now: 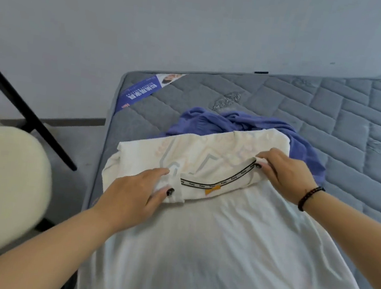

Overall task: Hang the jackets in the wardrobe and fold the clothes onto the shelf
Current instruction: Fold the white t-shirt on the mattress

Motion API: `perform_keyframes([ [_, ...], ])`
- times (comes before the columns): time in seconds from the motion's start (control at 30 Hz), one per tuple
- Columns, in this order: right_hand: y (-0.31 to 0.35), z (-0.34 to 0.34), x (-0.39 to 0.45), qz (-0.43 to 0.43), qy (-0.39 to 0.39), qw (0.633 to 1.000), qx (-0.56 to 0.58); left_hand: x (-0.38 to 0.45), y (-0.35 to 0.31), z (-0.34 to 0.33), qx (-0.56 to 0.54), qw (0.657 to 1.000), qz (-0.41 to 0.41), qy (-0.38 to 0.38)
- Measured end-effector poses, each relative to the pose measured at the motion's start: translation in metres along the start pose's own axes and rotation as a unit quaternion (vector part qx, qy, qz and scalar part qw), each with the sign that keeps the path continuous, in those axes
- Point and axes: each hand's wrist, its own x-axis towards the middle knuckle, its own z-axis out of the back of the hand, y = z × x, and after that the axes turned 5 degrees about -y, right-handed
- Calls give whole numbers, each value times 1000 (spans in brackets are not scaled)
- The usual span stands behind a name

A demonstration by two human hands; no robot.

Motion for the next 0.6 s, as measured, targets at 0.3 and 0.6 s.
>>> perform_keyframes([
  [0.3, 17, 32, -145, 74, 50, 996, -27, -120, -21, -24, 81, 984, -149, 54],
  [0.6, 49, 32, -252, 202, 93, 974, -50, -187, -33, -40, 212, 897, -363, 137],
])
